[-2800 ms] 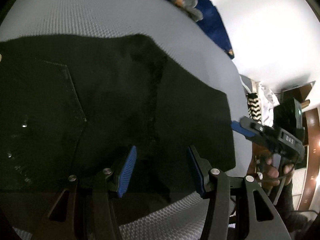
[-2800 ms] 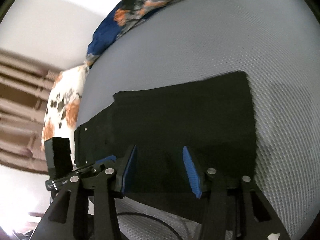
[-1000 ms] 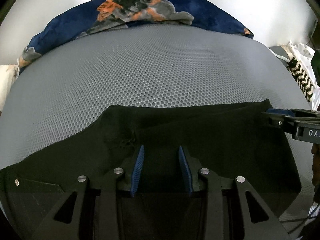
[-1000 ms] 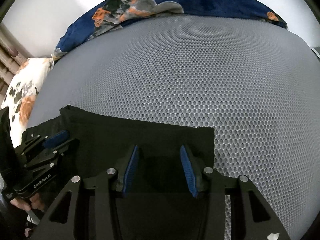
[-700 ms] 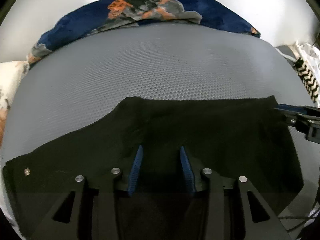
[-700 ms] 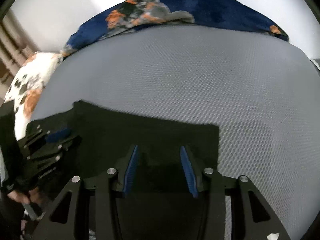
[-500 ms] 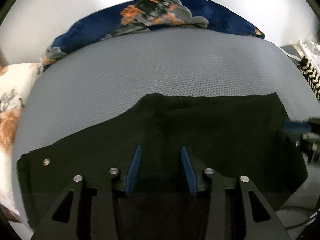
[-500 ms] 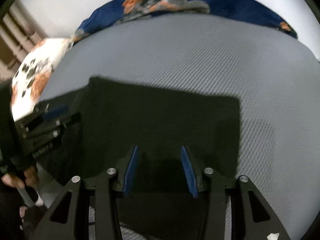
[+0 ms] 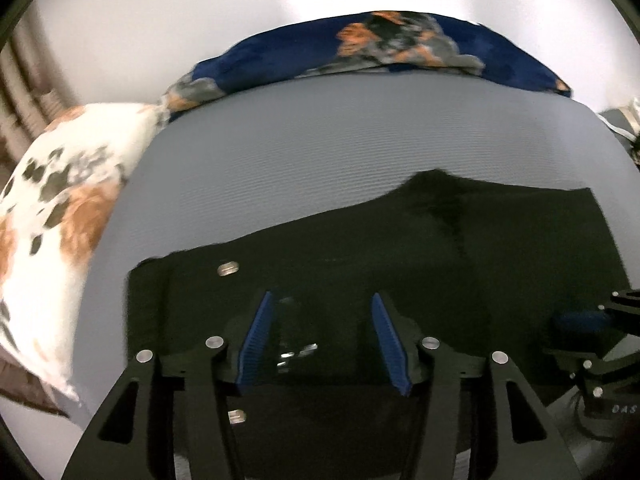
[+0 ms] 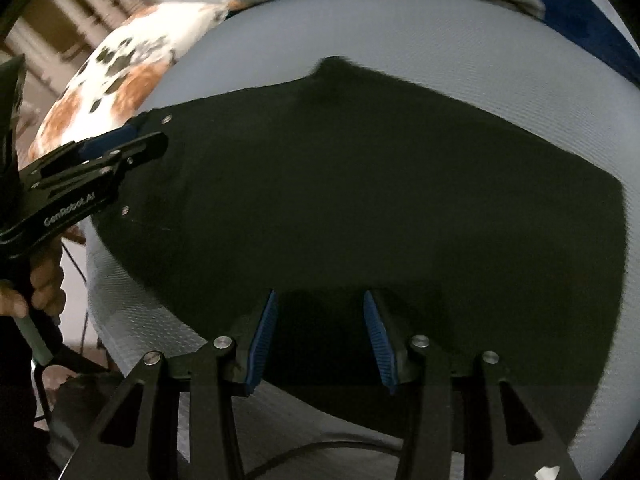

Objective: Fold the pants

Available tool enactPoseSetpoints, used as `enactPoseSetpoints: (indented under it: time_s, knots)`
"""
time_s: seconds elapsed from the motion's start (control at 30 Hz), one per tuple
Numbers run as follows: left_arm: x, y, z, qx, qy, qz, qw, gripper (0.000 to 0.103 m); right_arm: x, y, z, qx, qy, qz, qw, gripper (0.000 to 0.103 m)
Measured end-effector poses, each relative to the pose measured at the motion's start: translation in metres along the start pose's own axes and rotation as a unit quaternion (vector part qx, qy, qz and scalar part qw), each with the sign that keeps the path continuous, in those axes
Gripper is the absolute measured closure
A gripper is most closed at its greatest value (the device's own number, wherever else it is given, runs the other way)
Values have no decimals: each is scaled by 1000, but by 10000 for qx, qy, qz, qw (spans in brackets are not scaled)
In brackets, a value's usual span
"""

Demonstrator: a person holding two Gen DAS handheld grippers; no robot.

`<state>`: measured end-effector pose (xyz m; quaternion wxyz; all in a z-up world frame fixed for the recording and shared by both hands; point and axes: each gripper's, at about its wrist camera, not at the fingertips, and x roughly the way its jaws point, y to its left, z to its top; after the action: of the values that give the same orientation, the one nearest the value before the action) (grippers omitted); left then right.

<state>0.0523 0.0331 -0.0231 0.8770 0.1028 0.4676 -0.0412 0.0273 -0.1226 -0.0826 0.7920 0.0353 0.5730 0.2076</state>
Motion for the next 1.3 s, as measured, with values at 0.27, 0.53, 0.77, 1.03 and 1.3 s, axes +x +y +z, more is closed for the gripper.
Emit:
enactPoseSetpoints:
  time_s: [0.27,0.53,0.77,1.03,1.3]
  knots:
    - [6,86,-17,-753,97,244,9968,46,23,40,27,-301,258,322,9987,59]
    - [23,187,-40,-1567,205,-608,9856,44,10,36,60,82,53,615,9981,50]
    - [53,221,-53,-1711,525,-2057,9621,44,-15,17,89,487,-367,344,9975,47]
    - [85,233,-50,-1814,1022,-3222,9235,44,-8,17,109,669,-335,137,9971,47]
    - [111,230,-30,-2214,1090,-3969,8840,54,11,34,116,555,-216,289,9978,47]
